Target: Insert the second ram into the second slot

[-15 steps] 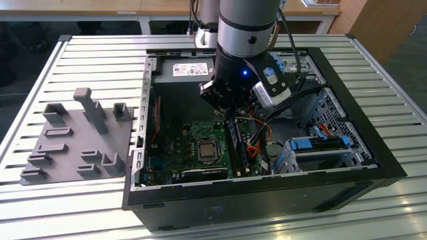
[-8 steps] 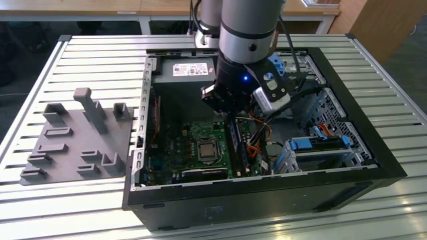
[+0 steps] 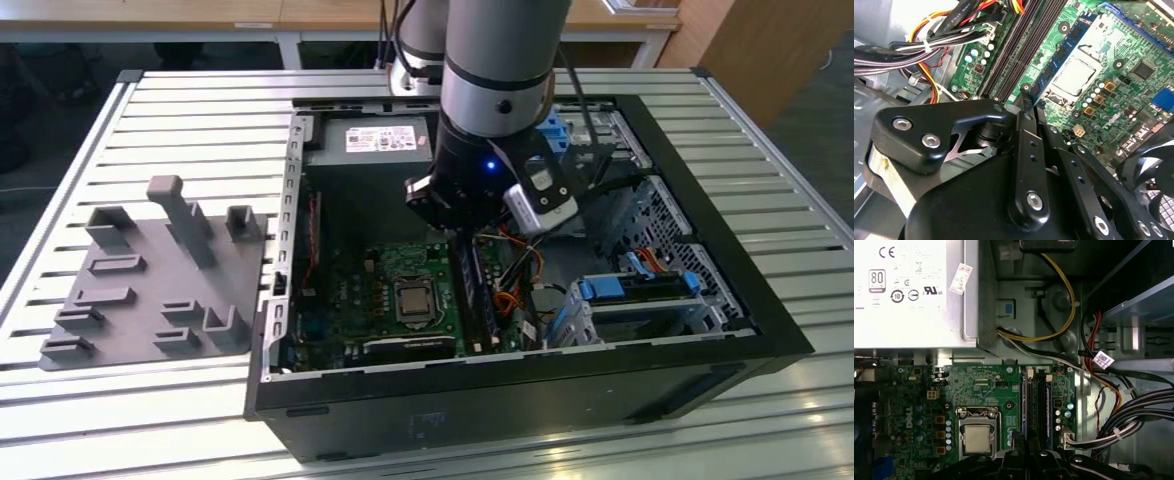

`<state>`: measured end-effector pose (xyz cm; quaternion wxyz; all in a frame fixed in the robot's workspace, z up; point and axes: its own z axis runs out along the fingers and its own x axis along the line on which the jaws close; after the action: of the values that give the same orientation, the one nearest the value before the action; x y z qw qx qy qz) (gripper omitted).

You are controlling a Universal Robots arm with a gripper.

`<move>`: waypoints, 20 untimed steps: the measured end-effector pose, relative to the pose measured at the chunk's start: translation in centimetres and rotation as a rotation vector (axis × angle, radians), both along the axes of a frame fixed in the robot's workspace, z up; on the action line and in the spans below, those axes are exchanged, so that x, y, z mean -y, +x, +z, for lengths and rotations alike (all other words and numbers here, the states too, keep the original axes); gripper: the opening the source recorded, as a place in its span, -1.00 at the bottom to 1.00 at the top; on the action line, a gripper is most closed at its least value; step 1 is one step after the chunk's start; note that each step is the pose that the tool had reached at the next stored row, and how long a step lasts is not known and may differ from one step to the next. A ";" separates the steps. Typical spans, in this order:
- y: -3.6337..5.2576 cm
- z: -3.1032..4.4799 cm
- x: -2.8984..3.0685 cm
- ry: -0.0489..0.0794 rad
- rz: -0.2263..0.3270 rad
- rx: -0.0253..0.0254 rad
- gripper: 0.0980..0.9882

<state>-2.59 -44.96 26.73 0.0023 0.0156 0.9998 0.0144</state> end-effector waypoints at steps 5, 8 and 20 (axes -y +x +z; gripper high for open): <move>0.24 -0.80 0.00 0.000 -0.004 0.0001 -0.91; 0.40 -1.29 0.00 0.000 -0.004 0.0000 -0.91; 0.49 -3.03 0.00 0.000 -0.006 -0.0001 -0.91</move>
<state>-2.10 -44.97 23.69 0.0023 0.0185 0.9997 0.0144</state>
